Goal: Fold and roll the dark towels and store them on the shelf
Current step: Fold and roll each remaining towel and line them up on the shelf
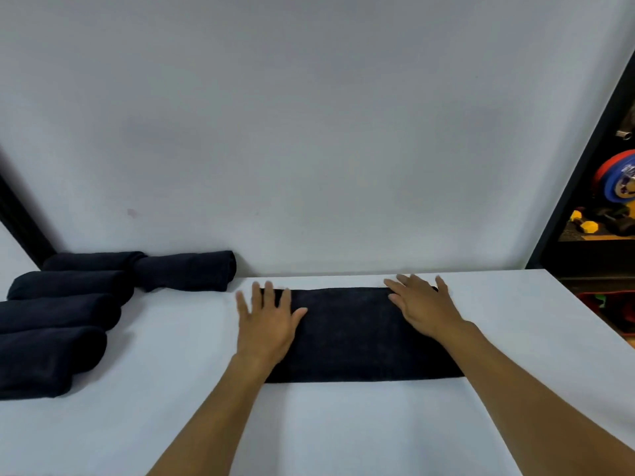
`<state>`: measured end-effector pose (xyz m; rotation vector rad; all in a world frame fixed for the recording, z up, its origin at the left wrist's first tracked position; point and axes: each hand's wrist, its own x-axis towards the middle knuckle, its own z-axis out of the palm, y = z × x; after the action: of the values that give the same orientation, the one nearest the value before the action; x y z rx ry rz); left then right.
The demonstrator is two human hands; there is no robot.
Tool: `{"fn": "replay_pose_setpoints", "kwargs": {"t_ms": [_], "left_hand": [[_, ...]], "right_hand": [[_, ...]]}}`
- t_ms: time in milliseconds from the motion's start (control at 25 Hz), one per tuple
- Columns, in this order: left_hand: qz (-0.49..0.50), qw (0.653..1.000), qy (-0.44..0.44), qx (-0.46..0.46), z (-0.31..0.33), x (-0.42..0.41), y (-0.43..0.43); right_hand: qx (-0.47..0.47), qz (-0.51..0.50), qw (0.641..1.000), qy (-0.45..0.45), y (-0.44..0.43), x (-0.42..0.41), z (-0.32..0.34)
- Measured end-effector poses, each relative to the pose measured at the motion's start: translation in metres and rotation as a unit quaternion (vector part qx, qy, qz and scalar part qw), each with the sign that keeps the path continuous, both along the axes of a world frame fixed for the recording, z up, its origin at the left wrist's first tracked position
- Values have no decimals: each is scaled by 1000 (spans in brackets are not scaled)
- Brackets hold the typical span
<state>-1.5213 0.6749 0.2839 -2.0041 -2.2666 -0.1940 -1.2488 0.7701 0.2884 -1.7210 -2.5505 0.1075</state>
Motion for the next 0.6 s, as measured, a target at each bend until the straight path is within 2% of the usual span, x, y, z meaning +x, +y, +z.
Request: {"fn": "replay_pose_setpoints", "kwargs": {"t_ms": [40,120,160,200,240,320,400,440,520,600], "left_hand": [[-73,996,-4,45,3,13,-5],[-252,966,-58,6,0,44,-20],[-294,953,-58,-41,-2,52,-30],[-297,952,-42,-56,-5,49,-34],[-282,958,-32,-26,-11,39,-31],[-147,988,-19,32,-14,15,-21],[-18,998,-59,16,-10,-5,-16],[9,995,-99,-8,-8,-10,-15],[5,987,-162,4,-8,-4,-21],[-8,990,-142,-9,-6,8,-35]], "right_hand": [[25,32,999,10,-3,-6,0],[21,54,995,83,-13,-13,1],[16,36,993,113,-18,-9,3],[21,12,992,121,-20,-3,6],[29,-14,994,103,-23,4,9],[3,-58,996,66,-36,17,21],[-71,-88,991,67,-55,13,33],[-106,-88,989,60,-67,7,35],[-140,-75,986,50,-90,-8,30],[-142,-71,985,61,-110,-16,27]]}}
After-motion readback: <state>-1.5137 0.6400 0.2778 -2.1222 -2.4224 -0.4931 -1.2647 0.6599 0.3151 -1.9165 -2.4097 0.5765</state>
